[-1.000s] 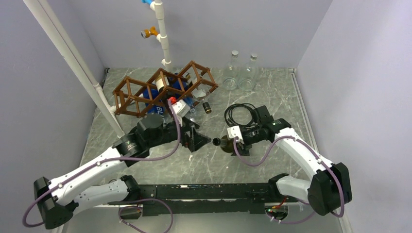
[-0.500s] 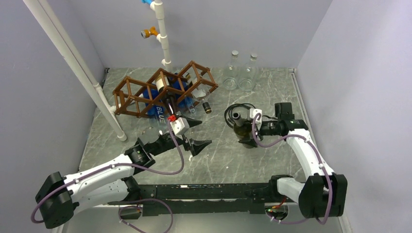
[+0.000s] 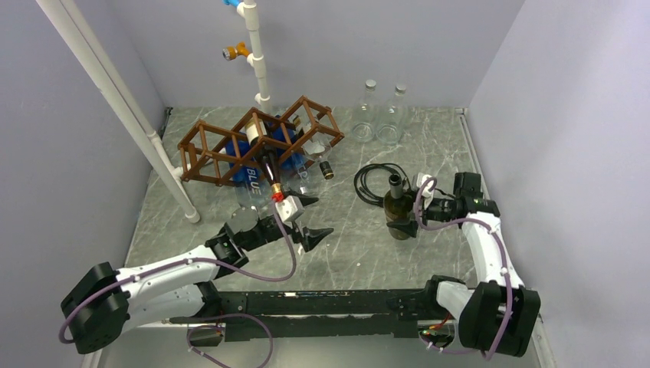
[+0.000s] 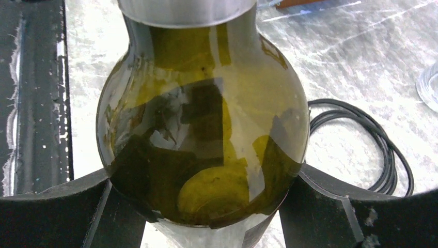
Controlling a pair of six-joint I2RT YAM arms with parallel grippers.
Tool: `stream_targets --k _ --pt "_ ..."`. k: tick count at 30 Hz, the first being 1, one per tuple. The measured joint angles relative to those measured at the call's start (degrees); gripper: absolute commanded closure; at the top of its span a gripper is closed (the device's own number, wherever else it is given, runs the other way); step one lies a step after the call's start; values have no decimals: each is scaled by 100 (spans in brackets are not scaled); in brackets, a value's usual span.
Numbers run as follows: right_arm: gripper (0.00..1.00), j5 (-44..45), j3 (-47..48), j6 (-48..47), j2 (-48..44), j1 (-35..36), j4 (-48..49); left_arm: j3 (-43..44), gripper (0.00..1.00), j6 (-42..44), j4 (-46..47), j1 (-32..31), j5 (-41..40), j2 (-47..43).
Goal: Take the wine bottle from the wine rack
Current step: Pick up the wine bottle from the wine rack.
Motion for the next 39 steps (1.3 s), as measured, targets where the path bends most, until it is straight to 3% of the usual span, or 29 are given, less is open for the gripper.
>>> stream_targets --k 8,13,18,22,29,34,39 --pt "100 -59 442 -505 192 7 -695 791 0 782 -354 50 380 765" --pt "100 -31 498 -374 186 11 -817 920 0 632 -61 70 385 844" --pt "100 46 538 -323 214 11 -820 568 3 -140 1161 76 256 1246" --pt "100 35 538 -323 282 11 -811 522 8 -664 2306 85 551 2107" --pt "100 -76 470 -299 302 11 -708 1110 9 -1386 4319 46 1086 3574" --pt "100 -79 358 -234 302 11 -579 1840 9 -1572 4704 28 1248 4030" --pt "100 -87 317 -221 308 11 -511 2522 19 -1591 4767 -83 1318 4293"
